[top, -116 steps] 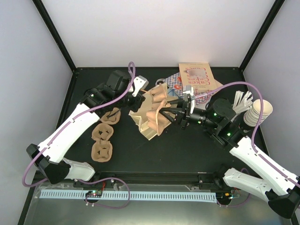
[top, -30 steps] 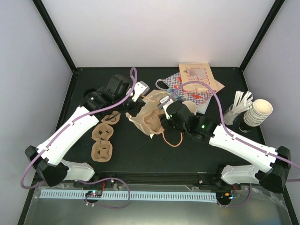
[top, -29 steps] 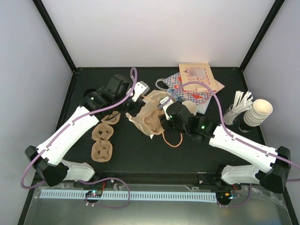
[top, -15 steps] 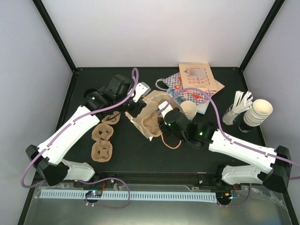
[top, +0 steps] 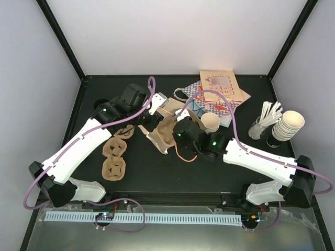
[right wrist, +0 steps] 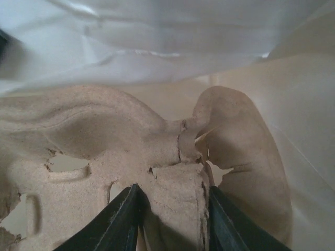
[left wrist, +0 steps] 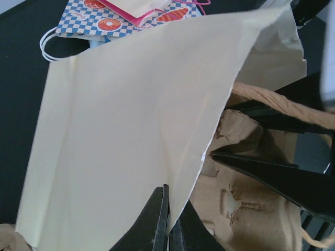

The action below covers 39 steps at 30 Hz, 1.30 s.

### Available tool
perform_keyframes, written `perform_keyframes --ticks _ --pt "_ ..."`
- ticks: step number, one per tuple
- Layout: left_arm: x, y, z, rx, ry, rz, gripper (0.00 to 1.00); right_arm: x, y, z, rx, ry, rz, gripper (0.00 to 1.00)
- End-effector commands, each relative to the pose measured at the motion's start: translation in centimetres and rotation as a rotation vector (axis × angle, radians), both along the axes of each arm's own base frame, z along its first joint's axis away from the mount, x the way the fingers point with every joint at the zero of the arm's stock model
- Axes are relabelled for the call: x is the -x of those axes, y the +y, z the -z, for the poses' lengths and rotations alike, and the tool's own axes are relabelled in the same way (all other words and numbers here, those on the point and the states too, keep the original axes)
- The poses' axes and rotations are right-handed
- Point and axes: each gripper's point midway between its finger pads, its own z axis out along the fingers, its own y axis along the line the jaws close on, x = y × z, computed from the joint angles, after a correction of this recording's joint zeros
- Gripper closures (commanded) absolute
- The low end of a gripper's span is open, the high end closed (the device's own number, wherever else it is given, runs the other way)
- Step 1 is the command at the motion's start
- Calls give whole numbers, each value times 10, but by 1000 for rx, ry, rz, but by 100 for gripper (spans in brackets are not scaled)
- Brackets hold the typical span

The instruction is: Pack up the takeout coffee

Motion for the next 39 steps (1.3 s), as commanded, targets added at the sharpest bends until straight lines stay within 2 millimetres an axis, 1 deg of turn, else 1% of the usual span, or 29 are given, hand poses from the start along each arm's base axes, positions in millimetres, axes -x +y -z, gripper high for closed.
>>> perform_keyframes --ticks 1,8,11,14,21,26,29,32,35,39 --pt "6 -2 -14 23 -10 13 98 -5 -20 16 35 27 117 64" --pt "6 -5 -15 40 -4 13 98 0 -17 34 6 92 125 66" --pt "6 -6 -17 53 0 10 98 2 -15 36 -8 89 106 66" --pt "7 -9 -18 68 9 16 99 4 -15 35 -24 76 86 66" --pt "9 -14 -16 85 28 40 98 5 -23 31 -48 36 86 66" --pt "18 -23 -21 131 61 91 99 3 -22 25 -94 33 109 65" --pt "19 -24 -23 140 61 92 98 1 -21 23 -123 57 143 65" --pt "19 -24 -19 138 70 92 98 -3 -20 25 -151 98 172 66" --pt "20 -24 -13 129 84 90 98 -5 -17 21 -195 137 167 67" --pt "18 -21 -7 102 83 79 98 -7 -23 14 -238 152 170 67"
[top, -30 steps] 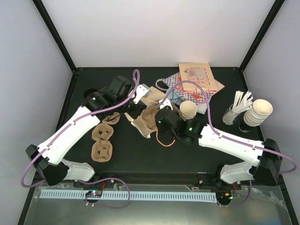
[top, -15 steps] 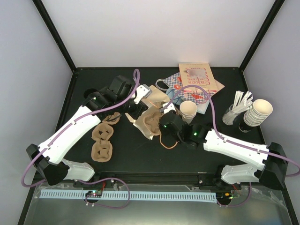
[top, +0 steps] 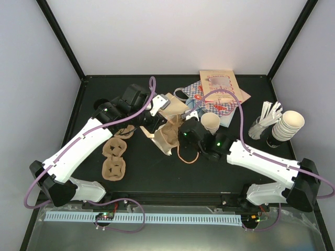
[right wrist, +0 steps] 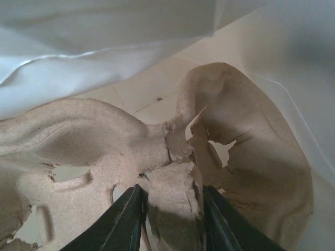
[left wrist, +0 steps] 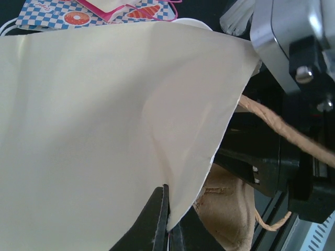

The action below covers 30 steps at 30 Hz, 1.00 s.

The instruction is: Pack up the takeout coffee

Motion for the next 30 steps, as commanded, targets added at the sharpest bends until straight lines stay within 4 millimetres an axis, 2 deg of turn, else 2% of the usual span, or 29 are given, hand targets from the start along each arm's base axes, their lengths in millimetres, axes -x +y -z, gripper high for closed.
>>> perform_keyframes --ticks 1,14,26,30 --pt "3 -6 -7 33 0 23 99 -6 -9 -12 -83 32 46 67" --pt "1 -3 2 1 2 20 97 -14 -21 -16 -145 83 69 67" --pt "3 1 -16 33 -26 -11 59 -16 -14 5 -19 101 -4 67" --pt "5 5 -13 23 -22 -23 45 -19 -10 6 -11 93 -12 67"
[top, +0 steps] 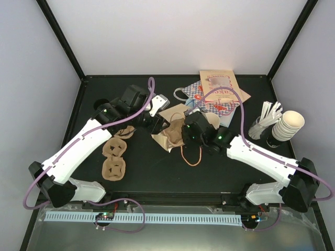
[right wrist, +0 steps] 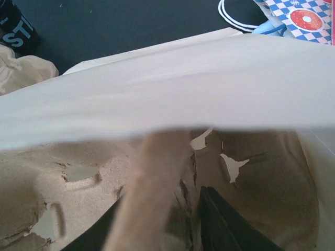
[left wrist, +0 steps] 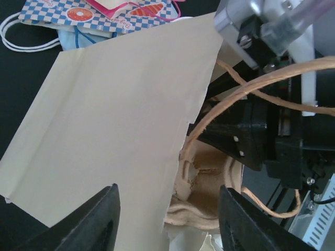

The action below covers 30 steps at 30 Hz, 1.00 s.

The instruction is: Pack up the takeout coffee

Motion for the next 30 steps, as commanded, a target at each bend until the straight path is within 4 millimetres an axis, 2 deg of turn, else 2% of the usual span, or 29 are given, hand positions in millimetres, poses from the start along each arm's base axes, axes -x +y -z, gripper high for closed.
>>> perform_keyframes --ticks 1,10,16,20,23,27,30 --pt "7 6 -20 35 -38 -12 41 -8 5 -12 -4 -37 -9 67" --pt "23 24 -21 43 -58 -34 28 -12 13 -23 -37 -83 -34 67" --pt "22 26 -17 23 -70 -51 26 -13 16 -29 -62 -118 -50 67" --pt "32 26 -13 9 -56 -48 26 -14 16 -29 -64 -105 -37 67" --pt "35 31 0 11 -2 -118 26 -15 17 -30 -69 -102 -30 67" --pt "39 57 31 -3 166 -371 22 -15 18 -33 -75 -108 -33 67" --pt "52 51 50 102 282 -428 19 -15 19 -32 -77 -107 -36 67"
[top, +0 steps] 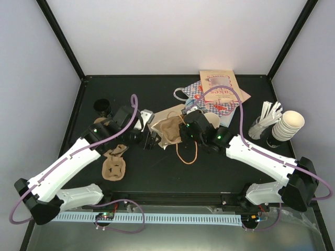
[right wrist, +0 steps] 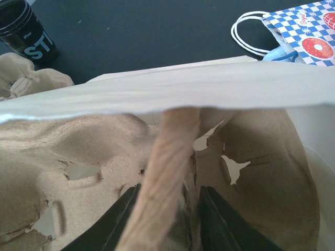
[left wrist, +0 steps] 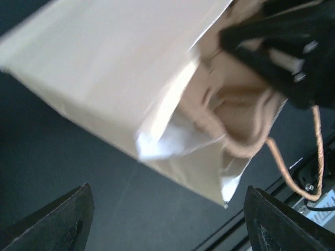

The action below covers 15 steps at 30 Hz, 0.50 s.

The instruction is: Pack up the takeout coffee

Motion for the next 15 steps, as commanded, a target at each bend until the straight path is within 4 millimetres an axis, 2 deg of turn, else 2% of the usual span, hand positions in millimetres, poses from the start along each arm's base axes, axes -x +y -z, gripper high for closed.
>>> perform_keyframes --ticks 1,3,6,11,15 --pt "16 3 23 149 159 -182 18 -7 7 -22 -64 -41 5 67" --pt "22 -5 28 230 175 -163 18 -6 9 -19 -64 -40 -7 67" --pt "23 -10 26 288 170 -158 18 -7 9 -11 -49 -35 -7 67" --pt "20 -7 15 270 130 -151 19 -9 9 1 -38 -53 -8 67" --pt "15 0 3 214 64 -137 18 -11 9 1 -29 -70 -9 67"
